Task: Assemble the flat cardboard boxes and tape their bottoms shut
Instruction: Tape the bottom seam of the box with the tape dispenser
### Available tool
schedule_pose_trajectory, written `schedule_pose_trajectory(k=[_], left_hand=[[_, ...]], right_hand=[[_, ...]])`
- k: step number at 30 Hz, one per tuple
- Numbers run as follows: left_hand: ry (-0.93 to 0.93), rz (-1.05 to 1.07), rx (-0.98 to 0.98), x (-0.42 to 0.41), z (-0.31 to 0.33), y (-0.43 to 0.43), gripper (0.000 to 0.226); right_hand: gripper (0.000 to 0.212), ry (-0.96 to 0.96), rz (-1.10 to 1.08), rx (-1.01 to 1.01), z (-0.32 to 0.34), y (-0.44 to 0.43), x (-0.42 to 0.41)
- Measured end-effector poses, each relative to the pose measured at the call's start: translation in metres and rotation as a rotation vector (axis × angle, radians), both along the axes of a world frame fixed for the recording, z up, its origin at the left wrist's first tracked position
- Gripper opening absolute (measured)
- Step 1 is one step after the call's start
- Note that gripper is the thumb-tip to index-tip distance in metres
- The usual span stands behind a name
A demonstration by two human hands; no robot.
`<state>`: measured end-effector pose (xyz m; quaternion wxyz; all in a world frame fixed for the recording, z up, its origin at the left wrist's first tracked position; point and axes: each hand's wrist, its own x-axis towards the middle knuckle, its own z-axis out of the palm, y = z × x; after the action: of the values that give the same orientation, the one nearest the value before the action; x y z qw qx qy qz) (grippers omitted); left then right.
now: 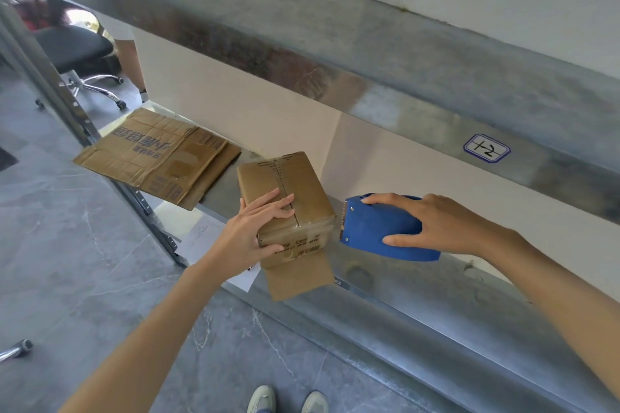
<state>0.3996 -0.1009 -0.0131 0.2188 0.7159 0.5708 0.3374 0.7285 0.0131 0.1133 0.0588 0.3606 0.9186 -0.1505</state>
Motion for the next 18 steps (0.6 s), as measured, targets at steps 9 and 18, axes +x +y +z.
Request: schedule_pose_trajectory(k=[9, 18], left_hand=[[-0.012, 0.009, 0.008, -0.002, 0.003, -0.005, 0.064], [-0.011, 0.015, -0.001, 0.000, 0.004, -0.003, 0.065]], right_hand=[[0.065, -0.048, -0.049, 0.089, 0.011, 0.012, 0.018], [0.065, -0.090, -0.100, 0.184, -0.005, 0.005, 0.011]])
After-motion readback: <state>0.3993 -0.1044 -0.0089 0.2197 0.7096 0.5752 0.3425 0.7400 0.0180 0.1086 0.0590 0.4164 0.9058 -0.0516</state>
